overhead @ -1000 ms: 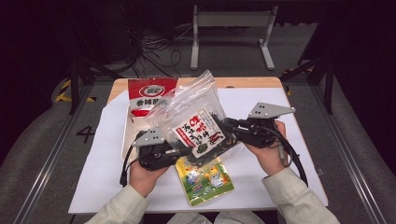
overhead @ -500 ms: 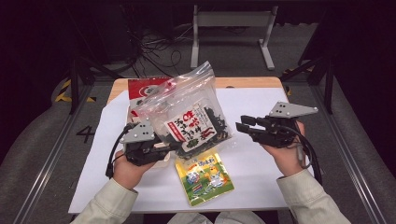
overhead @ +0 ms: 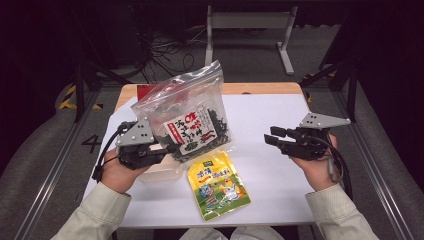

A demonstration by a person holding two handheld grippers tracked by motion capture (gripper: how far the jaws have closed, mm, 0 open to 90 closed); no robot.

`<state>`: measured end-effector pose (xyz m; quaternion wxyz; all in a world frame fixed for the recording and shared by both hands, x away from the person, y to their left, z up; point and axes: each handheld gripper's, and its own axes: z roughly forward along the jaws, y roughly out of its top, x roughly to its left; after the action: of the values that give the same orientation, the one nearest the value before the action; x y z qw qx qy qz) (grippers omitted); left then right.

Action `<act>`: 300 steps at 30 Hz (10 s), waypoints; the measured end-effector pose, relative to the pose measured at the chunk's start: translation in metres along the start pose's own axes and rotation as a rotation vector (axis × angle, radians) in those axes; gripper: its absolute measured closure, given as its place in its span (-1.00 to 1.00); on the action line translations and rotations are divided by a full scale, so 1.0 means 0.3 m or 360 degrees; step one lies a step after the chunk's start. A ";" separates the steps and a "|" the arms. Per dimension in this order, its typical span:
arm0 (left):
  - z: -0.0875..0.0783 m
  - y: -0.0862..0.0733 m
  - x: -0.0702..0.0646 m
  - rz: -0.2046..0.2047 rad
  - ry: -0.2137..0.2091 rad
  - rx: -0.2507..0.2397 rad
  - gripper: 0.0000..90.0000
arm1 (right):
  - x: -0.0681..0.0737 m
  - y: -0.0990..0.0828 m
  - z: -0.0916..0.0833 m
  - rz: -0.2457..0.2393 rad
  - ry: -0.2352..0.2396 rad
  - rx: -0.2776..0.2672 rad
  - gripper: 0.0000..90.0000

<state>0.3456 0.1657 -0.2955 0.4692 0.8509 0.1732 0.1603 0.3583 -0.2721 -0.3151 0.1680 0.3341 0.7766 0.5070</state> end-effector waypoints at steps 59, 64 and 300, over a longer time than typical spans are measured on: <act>-0.049 -0.137 0.228 -0.0049 0.0474 0.0464 0.63 | -0.090 -0.145 0.022 0.0189 -0.0074 0.0061 0.15; -0.040 -0.140 0.233 -0.0086 0.0469 0.0490 0.63 | -0.093 -0.150 0.028 0.0207 -0.0073 0.0067 0.14; 0.002 -0.292 -0.054 -0.0470 -0.0041 -0.0001 -0.26 | 0.279 -0.045 0.341 -0.0191 -0.0010 0.0455 0.89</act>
<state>0.3188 0.2019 -0.3725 0.4902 0.8181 0.2903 0.0786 0.3546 -0.1490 -0.3647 0.1510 0.3092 0.8589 0.3793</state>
